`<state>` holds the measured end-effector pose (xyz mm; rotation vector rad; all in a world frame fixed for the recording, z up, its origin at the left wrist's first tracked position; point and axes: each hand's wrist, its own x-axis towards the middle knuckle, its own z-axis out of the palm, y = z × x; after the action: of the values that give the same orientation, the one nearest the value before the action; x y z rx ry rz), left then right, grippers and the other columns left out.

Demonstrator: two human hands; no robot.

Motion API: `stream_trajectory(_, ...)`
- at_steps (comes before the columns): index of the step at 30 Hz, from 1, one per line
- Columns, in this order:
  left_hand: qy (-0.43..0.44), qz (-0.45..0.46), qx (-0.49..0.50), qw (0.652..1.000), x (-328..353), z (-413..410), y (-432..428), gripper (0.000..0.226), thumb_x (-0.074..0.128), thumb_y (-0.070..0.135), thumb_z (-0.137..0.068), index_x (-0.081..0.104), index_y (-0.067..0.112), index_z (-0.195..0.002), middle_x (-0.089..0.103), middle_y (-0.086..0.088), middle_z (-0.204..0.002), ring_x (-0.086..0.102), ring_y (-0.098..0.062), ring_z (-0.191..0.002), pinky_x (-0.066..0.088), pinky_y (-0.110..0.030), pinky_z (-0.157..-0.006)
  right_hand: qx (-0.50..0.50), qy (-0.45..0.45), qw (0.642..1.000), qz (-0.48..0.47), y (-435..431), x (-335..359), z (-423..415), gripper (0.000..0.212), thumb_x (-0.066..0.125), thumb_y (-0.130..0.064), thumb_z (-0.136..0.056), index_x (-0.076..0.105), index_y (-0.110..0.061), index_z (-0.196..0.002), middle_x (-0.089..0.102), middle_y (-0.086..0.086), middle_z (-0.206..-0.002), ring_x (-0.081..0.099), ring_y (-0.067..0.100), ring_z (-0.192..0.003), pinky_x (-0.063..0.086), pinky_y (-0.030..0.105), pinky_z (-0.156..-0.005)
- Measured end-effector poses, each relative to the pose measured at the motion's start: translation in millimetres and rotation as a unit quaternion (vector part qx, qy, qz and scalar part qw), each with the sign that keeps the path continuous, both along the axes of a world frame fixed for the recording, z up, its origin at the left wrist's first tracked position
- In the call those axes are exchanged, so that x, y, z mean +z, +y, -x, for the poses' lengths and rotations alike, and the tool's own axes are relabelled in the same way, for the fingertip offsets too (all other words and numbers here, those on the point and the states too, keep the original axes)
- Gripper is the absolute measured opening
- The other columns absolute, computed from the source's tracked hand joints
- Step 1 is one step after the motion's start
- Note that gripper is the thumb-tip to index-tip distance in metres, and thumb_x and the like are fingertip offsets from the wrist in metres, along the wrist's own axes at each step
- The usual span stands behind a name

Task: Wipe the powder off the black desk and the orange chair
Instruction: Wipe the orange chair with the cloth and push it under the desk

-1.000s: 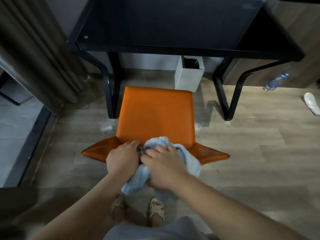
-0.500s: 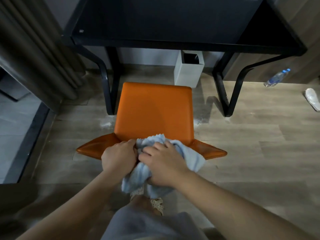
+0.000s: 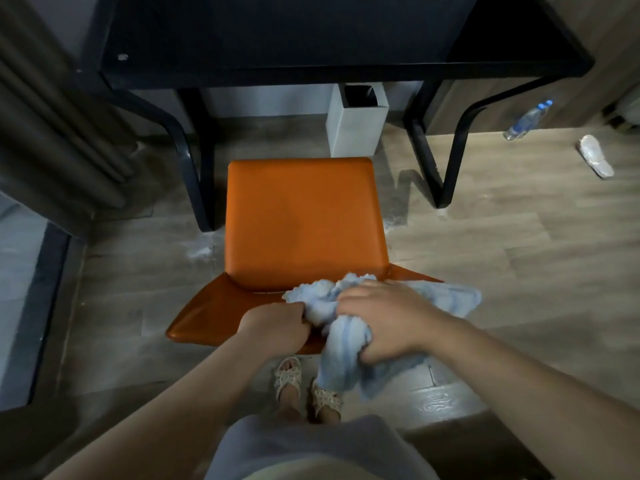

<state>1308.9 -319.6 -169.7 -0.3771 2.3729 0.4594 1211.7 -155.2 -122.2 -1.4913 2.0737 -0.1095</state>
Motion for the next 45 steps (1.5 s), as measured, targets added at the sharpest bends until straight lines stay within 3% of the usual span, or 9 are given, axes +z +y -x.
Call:
stream_trajectory(5, -0.035, -0.068, -0.061, 0.995, 1, 11, -13, 0.033, 0.033, 0.044, -0.098, 0.051, 0.026, -0.119, 0.06, -0.001, -0.117, 0.056, -0.019, -0.102, 0.044, -0.031, -0.08, -0.16, 0.006, 0.985, -0.068, 56, 21, 51, 0.049, 0.068, -0.036, -0.065, 0.059, -0.024, -0.111, 0.057, -0.004, -0.11, 0.053, 0.019, -0.107, 0.043, 0.032, -0.089)
stream_trajectory(10, -0.072, -0.092, -0.103, 0.988, -2, 23, -10, 0.04, 0.03, 0.045, -0.099, 0.044, 0.028, -0.133, 0.054, 0.0, -0.126, 0.053, -0.019, -0.11, 0.045, -0.034, -0.09, -0.374, -0.025, 0.927, -0.004, 78, 26, 80, 0.027, 0.074, -0.02, -0.068, 0.055, -0.028, -0.085, 0.061, -0.002, -0.095, 0.058, 0.019, -0.089, 0.048, 0.037, -0.079)
stream_trajectory(15, -0.1, -0.104, -0.098, 0.985, -12, 38, 5, 0.036, 0.028, 0.043, -0.1, 0.048, 0.018, -0.117, 0.055, -0.007, -0.118, 0.049, -0.019, -0.094, 0.037, -0.031, -0.076, -0.362, -0.102, 0.914, -0.15, 54, -6, 85, 0.031, 0.058, -0.038, -0.062, 0.056, -0.03, -0.091, 0.059, -0.007, -0.098, 0.059, 0.019, -0.093, 0.052, 0.037, -0.081)
stream_trajectory(21, -0.122, -0.145, -0.02, 0.982, -33, 66, 12, 0.04, 0.039, 0.042, -0.098, 0.048, 0.018, -0.128, 0.052, -0.007, -0.134, 0.049, -0.023, -0.12, 0.035, -0.026, -0.084, -0.442, -0.061, 0.88, -0.165, 66, -46, 135, 0.032, 0.057, -0.038, -0.089, 0.056, -0.017, -0.114, 0.06, 0.008, -0.117, 0.055, 0.025, -0.104, 0.043, 0.034, -0.088)
stream_trajectory(25, -0.154, -0.141, 0.039, 0.977, -53, 85, 13, 0.045, 0.04, 0.039, -0.099, 0.043, 0.016, -0.137, 0.046, -0.009, -0.141, 0.046, -0.022, -0.127, 0.035, -0.024, -0.094, -0.404, -0.202, 0.874, -0.181, 69, -77, 141, 0.029, 0.064, -0.038, -0.085, 0.056, -0.021, -0.107, 0.057, 0.003, -0.119, 0.054, 0.017, -0.104, 0.043, 0.03, -0.091)
stream_trajectory(30, -0.203, -0.124, 0.065, 0.969, -80, 103, 36, 0.05, 0.037, 0.04, -0.099, 0.038, 0.015, -0.142, 0.04, -0.01, -0.147, 0.041, -0.023, -0.131, 0.033, -0.03, -0.104, -0.444, -0.182, 0.851, -0.215, 69, -123, 149, 0.044, 0.058, -0.028, -0.09, 0.048, -0.009, -0.129, 0.055, 0.015, -0.126, 0.054, 0.031, -0.114, 0.038, 0.029, -0.085)
stream_trajectory(35, -0.222, -0.111, 0.104, 0.963, -104, 110, 48, 0.049, 0.032, 0.047, -0.097, 0.043, 0.021, -0.137, 0.045, -0.01, -0.142, 0.047, -0.028, -0.125, 0.037, -0.045, -0.105, -0.491, -0.154, 0.828, -0.223, 60, -164, 157, 0.048, 0.044, -0.047, -0.083, 0.05, -0.022, -0.123, 0.06, 0.004, -0.103, 0.046, 0.012, -0.07, 0.035, 0.027, -0.072)
stream_trajectory(42, -0.241, -0.061, 0.102, 0.963, -130, 125, 60, 0.057, 0.024, 0.058, -0.095, 0.033, 0.029, -0.143, 0.032, -0.007, -0.15, 0.036, -0.032, -0.134, 0.031, -0.05, -0.108, -0.528, -0.112, 0.809, -0.234, 48, -214, 172, 0.033, 0.041, -0.052, -0.072, 0.048, -0.031, -0.097, 0.049, -0.005, -0.073, 0.035, 0.011, -0.056, 0.028, 0.025, -0.059)
stream_trajectory(45, -0.245, -0.05, 0.092, 0.964, -140, 129, 61, 0.059, 0.021, 0.061, -0.094, 0.027, 0.032, -0.146, 0.025, -0.006, -0.153, 0.031, -0.029, -0.137, 0.03, -0.047, -0.11, -0.526, -0.162, 0.804, -0.226, 43, -235, 185, 0.039, 0.049, -0.047, -0.082, 0.05, -0.03, -0.118, 0.061, 0.002, -0.097, 0.052, 0.018, -0.074, 0.036, 0.027, -0.066)
